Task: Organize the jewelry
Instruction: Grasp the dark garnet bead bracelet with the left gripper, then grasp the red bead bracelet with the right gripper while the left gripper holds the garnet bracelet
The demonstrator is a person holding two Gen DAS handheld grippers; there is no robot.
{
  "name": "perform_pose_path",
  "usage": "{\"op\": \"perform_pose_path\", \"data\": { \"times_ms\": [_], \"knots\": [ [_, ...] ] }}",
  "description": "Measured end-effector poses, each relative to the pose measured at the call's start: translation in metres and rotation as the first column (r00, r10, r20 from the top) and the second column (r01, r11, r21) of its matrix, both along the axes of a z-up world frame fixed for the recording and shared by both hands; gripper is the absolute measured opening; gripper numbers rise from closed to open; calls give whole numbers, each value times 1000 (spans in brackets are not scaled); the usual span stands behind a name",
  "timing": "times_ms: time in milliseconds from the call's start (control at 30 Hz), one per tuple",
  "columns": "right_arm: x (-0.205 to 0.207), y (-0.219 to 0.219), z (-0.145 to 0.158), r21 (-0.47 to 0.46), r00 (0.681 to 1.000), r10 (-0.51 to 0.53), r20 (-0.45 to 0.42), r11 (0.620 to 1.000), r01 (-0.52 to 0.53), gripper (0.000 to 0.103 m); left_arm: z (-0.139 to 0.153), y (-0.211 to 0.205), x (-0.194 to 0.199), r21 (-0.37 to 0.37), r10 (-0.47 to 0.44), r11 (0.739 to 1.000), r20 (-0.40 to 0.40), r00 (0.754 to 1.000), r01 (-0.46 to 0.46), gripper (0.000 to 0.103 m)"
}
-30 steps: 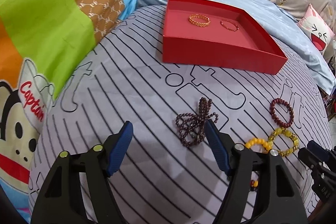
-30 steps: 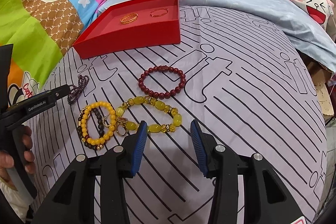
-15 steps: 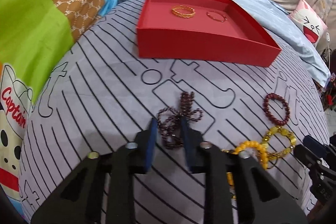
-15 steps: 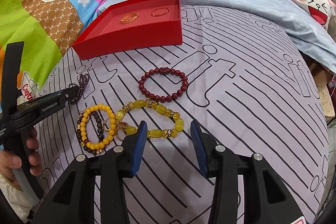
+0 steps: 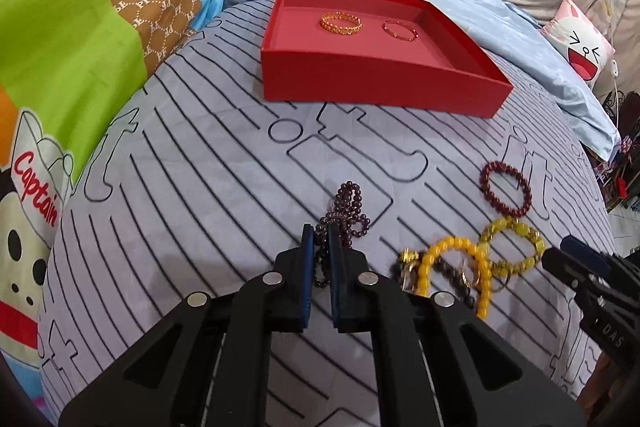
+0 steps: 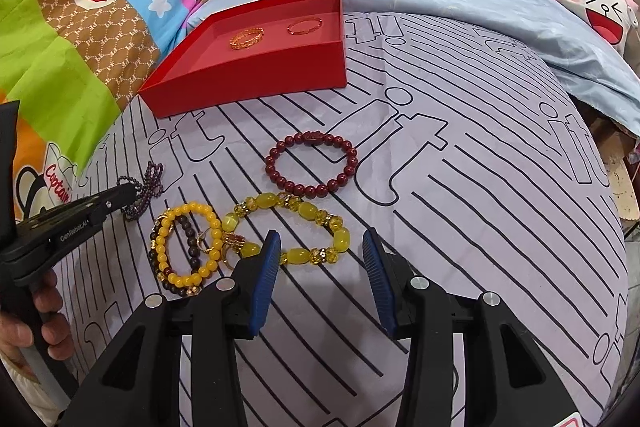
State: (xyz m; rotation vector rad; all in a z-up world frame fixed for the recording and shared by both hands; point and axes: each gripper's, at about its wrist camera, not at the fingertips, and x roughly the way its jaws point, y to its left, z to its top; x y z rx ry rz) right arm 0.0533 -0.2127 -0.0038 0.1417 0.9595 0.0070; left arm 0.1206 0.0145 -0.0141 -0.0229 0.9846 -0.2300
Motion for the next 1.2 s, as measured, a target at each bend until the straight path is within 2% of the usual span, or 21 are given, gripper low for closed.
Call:
{"op": "perform_pose_path", "data": {
  "times_ms": [233,400,900,1000,1200],
  "knots": [
    [-5,16,-2,2,999,42,1,999,-42,42,-6,3,-13,8,0,1000,-21,1000,0,7],
    [1,7,-4,-6,1000,10,1,1000,-10,42,-9,3,-18,8,-4,1000,-27,1000,4,7],
    [55,-16,-7,-25,999,-45,11,999,46,42,-11,-2,-16,15,-13,1000,-21,1000,14,7],
    [62,-15,-12,-40,999,-41,1,998,41,39,-11,-3,-15,16,-14,1000,-20,1000,14,7],
    [67,-13,-19,-70,999,-35,-4,997,35,26,-11,-3,-14,16,-14,1000,-21,1000,14,7]
  ]
}}
